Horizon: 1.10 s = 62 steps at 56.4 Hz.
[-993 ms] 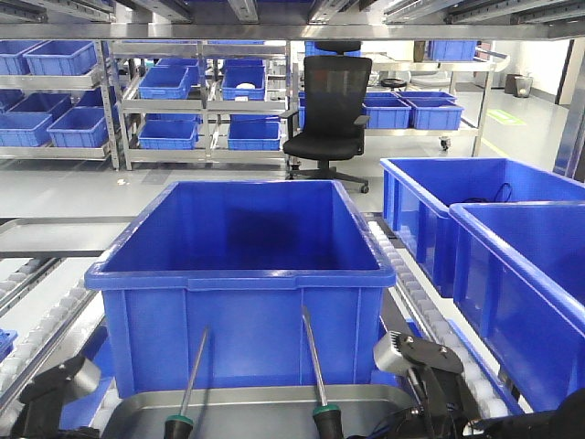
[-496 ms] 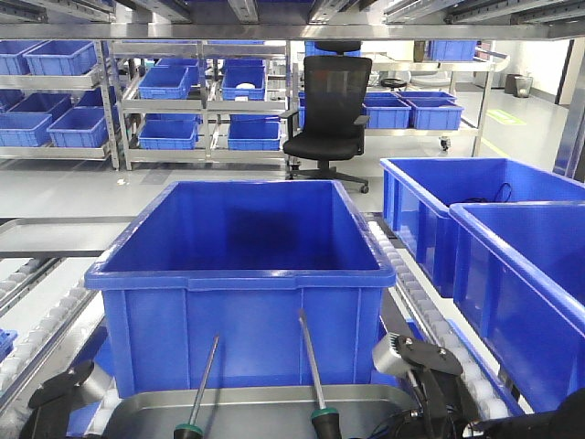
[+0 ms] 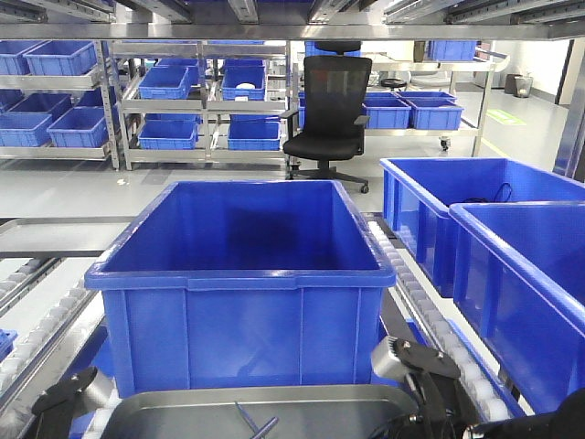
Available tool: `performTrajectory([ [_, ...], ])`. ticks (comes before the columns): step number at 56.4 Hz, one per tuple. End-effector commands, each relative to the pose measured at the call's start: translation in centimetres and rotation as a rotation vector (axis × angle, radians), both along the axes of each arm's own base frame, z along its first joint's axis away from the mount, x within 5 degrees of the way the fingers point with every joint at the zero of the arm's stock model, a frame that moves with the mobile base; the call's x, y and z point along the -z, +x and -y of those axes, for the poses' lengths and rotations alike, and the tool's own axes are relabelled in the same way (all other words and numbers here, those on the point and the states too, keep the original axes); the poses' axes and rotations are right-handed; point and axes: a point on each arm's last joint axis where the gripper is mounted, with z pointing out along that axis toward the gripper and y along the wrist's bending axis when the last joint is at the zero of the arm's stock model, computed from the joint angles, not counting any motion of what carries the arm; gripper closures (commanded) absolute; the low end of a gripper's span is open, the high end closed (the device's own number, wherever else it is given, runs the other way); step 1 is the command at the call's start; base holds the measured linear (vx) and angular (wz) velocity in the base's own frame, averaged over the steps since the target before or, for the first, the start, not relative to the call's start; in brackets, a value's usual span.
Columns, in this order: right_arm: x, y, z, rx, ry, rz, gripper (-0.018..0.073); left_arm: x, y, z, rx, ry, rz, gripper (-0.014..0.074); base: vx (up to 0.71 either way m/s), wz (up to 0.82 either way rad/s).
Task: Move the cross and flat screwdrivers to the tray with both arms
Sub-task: 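Lay both screwdrivers on the tray and open both grippers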
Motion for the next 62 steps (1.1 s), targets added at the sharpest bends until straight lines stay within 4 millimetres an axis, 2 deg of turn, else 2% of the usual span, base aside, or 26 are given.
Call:
performTrajectory([
  [1,-2.1,0.0,-0.1,0.002,0.051,0.053,0.0120,-1.7,0.0,0.3,-0.019,-0.065,0.028,0.0183,0.00,0.00],
  [8,-3.0,-0.6,0.1,-0.008,0.066,0.078,0.0120,-1.8,-0.1,0.3,-0.010,-0.068,0.023,0.0184,0.00,0.00],
  [25,-6.7,-2.9,1.5,0.000,0.115,0.245,0.0120,-3.7,0.4,0.7,0.043,-0.070,0.086,0.0168,0.00,0.00],
  [38,-7.6,-3.6,2.0,-0.003,0.122,0.290,0.0120,-3.8,0.4,0.8,0.050,-0.070,0.083,0.0071,0.00,0.00],
  [45,-7.8,-3.9,2.0,-0.015,0.124,0.290,0.0120,-3.9,0.1,0.9,0.082,-0.077,0.060,0.0076,0.00,0.00],
  [50,-8.0,-4.3,2.2,-0.031,0.112,0.301,0.0140,-4.5,-0.2,1.1,0.130,-0.081,0.064,0.0126,0.00,0.00],
  [53,-8.1,-4.6,2.4,-0.045,0.099,0.316,0.0176,-5.2,-0.4,1.1,0.153,-0.086,0.076,0.0188,0.00,0.00],
  [58,-8.8,-5.6,2.9,-0.076,0.064,0.366,0.0271,-6.9,-1.2,0.8,0.184,-0.096,0.128,0.0348,0.00,0.00],
  [62,-9.6,-6.9,3.7,-0.097,0.040,0.420,0.0399,-8.3,-2.2,0.3,0.196,-0.092,0.199,0.0504,0.00,0.00],
])
